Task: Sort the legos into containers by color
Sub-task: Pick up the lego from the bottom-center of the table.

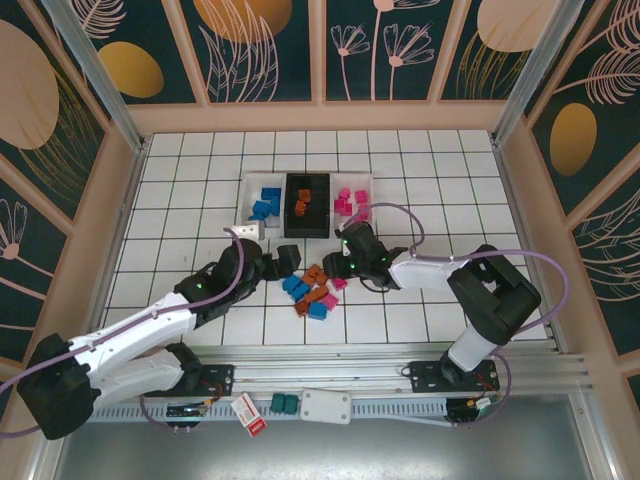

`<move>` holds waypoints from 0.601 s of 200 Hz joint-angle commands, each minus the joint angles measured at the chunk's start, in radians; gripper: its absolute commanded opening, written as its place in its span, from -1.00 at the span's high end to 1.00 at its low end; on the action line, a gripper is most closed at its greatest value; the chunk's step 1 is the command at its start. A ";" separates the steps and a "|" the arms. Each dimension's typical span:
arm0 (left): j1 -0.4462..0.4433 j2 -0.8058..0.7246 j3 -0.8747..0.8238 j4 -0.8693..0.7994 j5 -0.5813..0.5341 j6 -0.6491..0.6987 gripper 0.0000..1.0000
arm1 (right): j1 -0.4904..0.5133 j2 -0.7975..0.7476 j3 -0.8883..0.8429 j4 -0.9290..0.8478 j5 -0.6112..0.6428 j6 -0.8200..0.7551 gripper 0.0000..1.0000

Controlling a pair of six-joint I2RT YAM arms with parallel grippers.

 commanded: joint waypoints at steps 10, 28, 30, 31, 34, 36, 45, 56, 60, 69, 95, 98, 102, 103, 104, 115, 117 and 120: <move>-0.002 -0.030 -0.049 -0.043 -0.039 -0.055 -0.97 | 0.011 0.026 0.013 0.014 0.000 0.004 0.23; -0.002 -0.034 -0.056 -0.053 -0.049 -0.059 -0.97 | 0.006 0.017 0.003 0.014 0.018 0.006 0.38; -0.002 -0.034 -0.057 -0.052 -0.050 -0.059 -0.97 | 0.005 0.014 0.001 0.015 0.019 0.008 0.39; -0.002 -0.034 -0.057 -0.052 -0.049 -0.059 -0.97 | 0.004 0.013 0.001 0.015 0.019 0.007 0.39; -0.001 -0.034 -0.058 -0.052 -0.051 -0.059 -0.97 | 0.003 0.009 -0.002 0.016 0.020 0.006 0.40; -0.001 -0.034 -0.059 -0.052 -0.052 -0.059 -0.97 | 0.001 0.004 -0.003 0.016 0.020 0.006 0.41; -0.002 -0.034 -0.059 -0.055 -0.053 -0.058 -0.97 | -0.004 -0.013 -0.008 0.020 0.023 0.005 0.44; -0.001 -0.036 -0.057 -0.063 -0.059 -0.057 -0.97 | -0.009 -0.041 -0.004 0.014 0.026 -0.002 0.46; -0.001 -0.036 -0.057 -0.066 -0.060 -0.056 -0.97 | -0.011 -0.051 -0.002 0.009 0.027 -0.003 0.48; -0.001 -0.040 -0.058 -0.076 -0.071 -0.057 -0.97 | -0.013 -0.077 0.008 -0.004 0.030 -0.013 0.49; -0.001 -0.067 -0.076 -0.103 -0.098 -0.069 -0.98 | -0.013 -0.119 0.081 -0.039 0.020 -0.048 0.52; -0.002 -0.069 -0.077 -0.106 -0.099 -0.072 -0.98 | -0.013 -0.118 0.094 -0.041 0.019 -0.052 0.52; -0.001 -0.073 -0.082 -0.110 -0.102 -0.074 -0.98 | -0.013 -0.113 0.115 -0.043 0.017 -0.057 0.52; -0.001 -0.074 -0.084 -0.112 -0.102 -0.074 -0.98 | -0.013 -0.112 0.121 -0.044 0.017 -0.058 0.52; -0.002 -0.075 -0.084 -0.112 -0.102 -0.075 -0.98 | -0.013 -0.109 0.127 -0.045 0.017 -0.059 0.52; -0.001 -0.083 -0.095 -0.123 -0.103 -0.085 -0.98 | -0.017 -0.074 0.184 -0.048 0.012 -0.071 0.52; -0.002 -0.084 -0.097 -0.124 -0.103 -0.087 -0.98 | -0.019 -0.068 0.200 -0.049 0.012 -0.072 0.52; -0.001 -0.086 -0.099 -0.125 -0.102 -0.091 -0.98 | -0.019 -0.051 0.220 -0.049 0.012 -0.075 0.52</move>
